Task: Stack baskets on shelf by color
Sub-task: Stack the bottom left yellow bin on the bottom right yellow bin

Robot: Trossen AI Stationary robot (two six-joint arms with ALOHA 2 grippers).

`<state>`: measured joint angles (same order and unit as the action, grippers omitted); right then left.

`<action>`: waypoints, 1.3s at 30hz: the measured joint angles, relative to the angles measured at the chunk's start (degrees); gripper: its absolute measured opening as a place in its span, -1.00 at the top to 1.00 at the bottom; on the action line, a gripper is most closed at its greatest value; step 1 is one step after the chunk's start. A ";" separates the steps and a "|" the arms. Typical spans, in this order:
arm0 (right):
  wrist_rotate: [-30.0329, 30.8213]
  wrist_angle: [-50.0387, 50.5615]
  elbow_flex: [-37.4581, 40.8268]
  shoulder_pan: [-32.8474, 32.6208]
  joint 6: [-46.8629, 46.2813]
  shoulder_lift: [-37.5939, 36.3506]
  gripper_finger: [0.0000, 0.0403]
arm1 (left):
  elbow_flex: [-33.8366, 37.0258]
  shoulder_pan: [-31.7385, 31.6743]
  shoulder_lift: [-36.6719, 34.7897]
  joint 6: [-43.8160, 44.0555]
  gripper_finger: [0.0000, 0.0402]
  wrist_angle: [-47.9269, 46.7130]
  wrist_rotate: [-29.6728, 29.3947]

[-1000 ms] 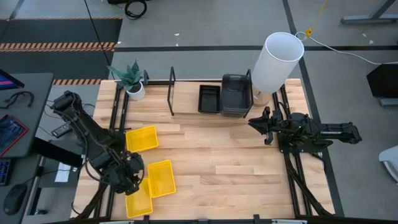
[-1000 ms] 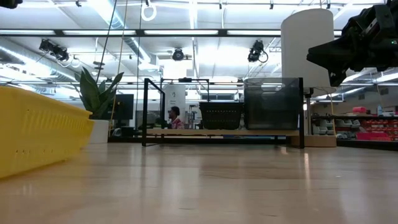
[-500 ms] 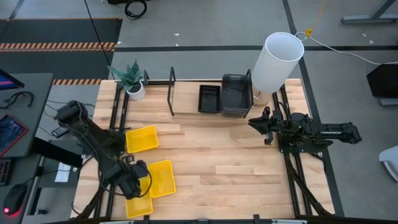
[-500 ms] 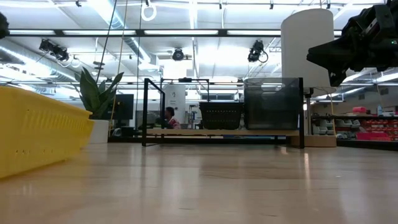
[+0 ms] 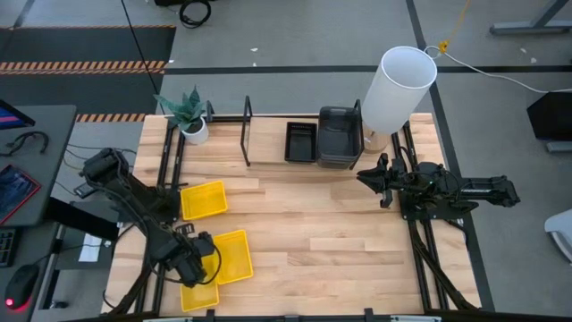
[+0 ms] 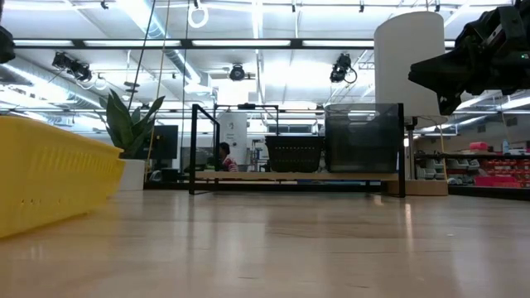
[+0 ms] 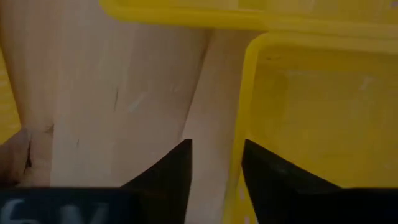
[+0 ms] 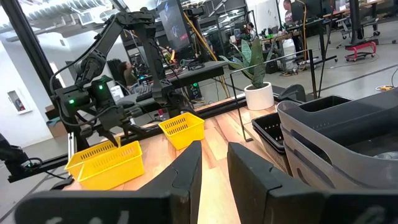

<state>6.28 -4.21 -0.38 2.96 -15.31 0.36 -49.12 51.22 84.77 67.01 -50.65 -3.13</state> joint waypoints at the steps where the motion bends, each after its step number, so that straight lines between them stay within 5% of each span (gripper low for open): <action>1: -0.01 0.01 0.02 -0.02 0.00 0.00 0.59 | 0.00 -0.28 0.00 -0.26 0.35 -0.02 0.01; 10: 0.00 0.00 0.01 -0.02 0.00 0.00 0.59 | -0.01 -1.25 -1.23 -2.90 0.93 -0.54 1.44; 30: 0.00 0.00 0.02 -0.02 0.00 0.00 0.59 | -0.02 -1.13 -19.07 5.83 0.93 -0.61 3.39; 39: 0.00 0.00 0.02 -0.01 0.00 0.00 0.59 | -0.04 -2.66 -21.60 5.09 0.89 -0.70 -3.23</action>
<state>6.28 -4.21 -0.36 2.95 -15.31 0.36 -49.17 48.56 63.17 72.10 -51.35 -6.36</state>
